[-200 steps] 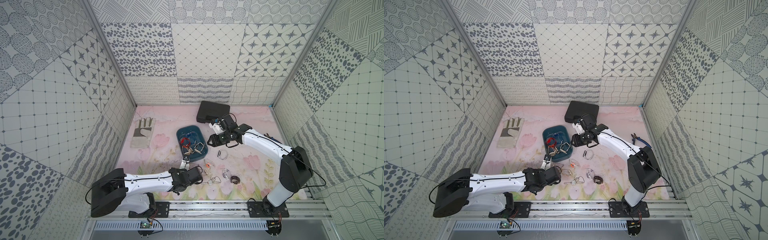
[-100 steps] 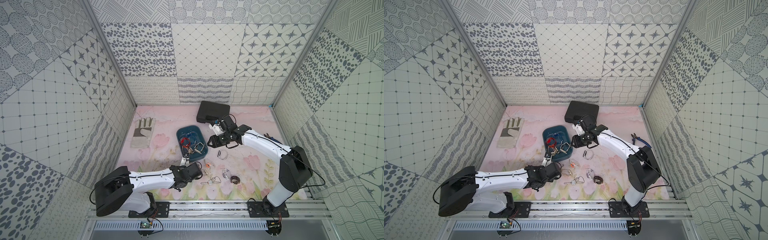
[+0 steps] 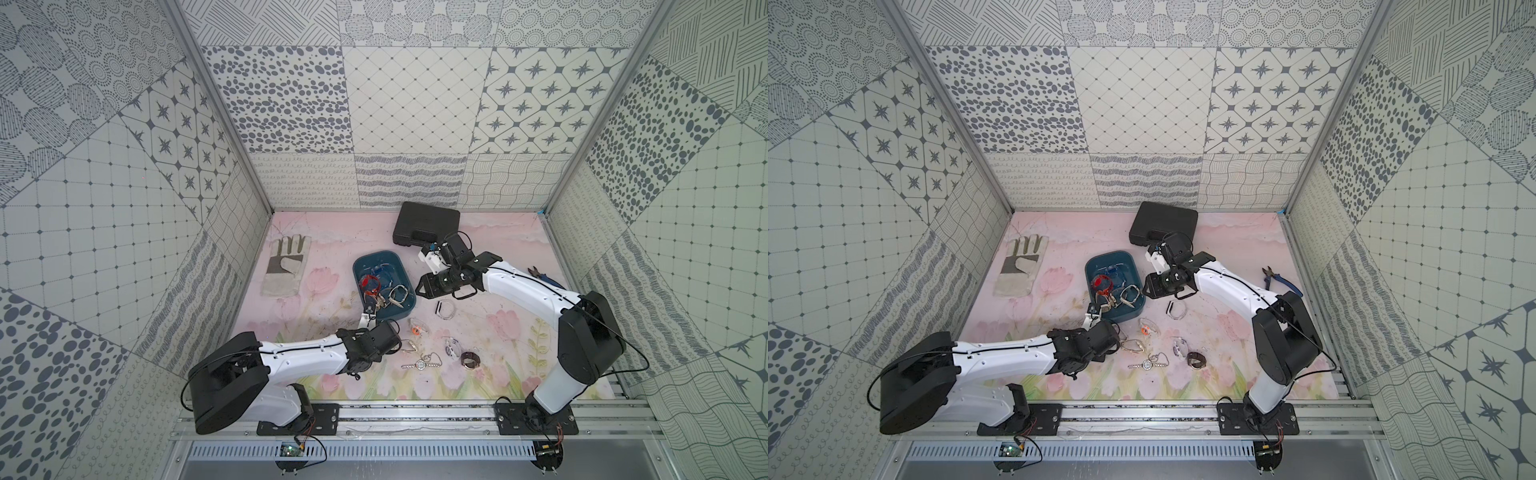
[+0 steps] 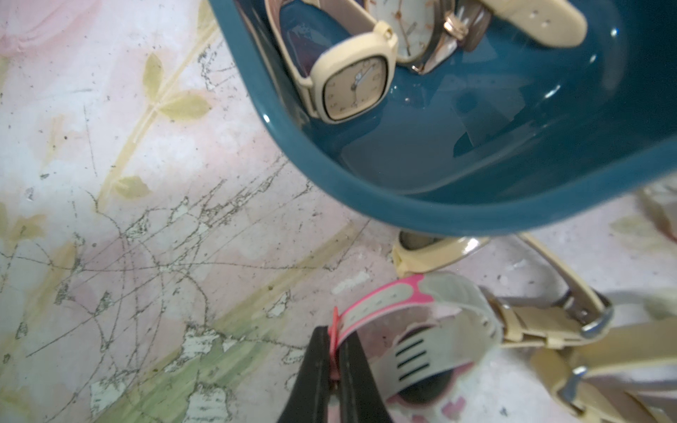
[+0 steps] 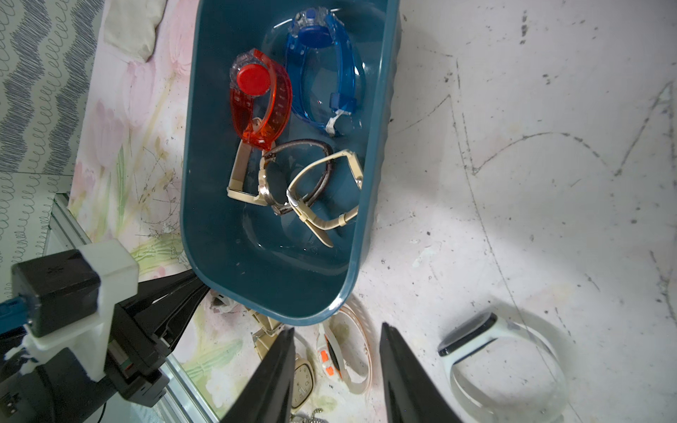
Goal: Put the watch into the storage box
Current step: Pick up the watch at the center of the board.
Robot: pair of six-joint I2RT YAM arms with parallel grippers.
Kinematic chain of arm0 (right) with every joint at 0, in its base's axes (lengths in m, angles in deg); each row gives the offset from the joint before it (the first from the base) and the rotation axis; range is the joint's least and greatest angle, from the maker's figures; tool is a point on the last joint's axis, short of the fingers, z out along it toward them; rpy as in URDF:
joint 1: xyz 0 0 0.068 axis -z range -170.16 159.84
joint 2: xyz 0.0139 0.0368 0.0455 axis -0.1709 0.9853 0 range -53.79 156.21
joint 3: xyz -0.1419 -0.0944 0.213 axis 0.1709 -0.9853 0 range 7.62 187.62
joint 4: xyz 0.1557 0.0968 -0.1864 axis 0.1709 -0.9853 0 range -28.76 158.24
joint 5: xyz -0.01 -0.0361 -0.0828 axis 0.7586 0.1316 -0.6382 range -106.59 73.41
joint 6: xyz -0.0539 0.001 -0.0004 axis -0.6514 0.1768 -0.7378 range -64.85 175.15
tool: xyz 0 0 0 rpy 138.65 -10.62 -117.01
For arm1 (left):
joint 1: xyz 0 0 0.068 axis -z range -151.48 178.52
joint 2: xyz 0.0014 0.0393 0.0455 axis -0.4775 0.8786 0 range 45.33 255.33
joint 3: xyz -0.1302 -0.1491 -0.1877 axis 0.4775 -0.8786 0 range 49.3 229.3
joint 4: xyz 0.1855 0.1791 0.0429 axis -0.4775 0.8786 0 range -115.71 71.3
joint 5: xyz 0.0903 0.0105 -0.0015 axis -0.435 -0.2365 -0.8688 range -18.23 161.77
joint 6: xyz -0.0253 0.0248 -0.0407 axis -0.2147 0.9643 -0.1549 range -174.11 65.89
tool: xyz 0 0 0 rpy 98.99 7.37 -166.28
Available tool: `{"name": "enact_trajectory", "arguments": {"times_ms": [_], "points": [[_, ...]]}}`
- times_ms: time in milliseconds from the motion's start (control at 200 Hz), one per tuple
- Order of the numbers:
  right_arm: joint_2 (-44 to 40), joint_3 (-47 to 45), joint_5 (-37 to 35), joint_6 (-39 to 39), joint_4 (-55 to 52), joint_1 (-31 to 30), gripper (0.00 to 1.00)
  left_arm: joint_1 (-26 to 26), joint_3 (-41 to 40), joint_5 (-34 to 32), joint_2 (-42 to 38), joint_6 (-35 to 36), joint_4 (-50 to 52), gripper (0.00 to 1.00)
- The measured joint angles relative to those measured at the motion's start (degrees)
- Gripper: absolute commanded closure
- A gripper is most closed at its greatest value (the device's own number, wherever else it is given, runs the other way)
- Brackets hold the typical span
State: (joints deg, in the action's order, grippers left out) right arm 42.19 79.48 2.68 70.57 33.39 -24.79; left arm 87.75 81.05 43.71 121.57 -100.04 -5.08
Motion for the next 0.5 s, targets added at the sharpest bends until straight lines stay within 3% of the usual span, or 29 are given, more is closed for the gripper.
{"name": "enact_trajectory", "arguments": {"times_ms": [500], "points": [[0.0,-0.7,0.0,0.0,1.7,0.0,0.57,-2.3,2.7,13.2,-14.9,0.6,10.8,1.0]]}}
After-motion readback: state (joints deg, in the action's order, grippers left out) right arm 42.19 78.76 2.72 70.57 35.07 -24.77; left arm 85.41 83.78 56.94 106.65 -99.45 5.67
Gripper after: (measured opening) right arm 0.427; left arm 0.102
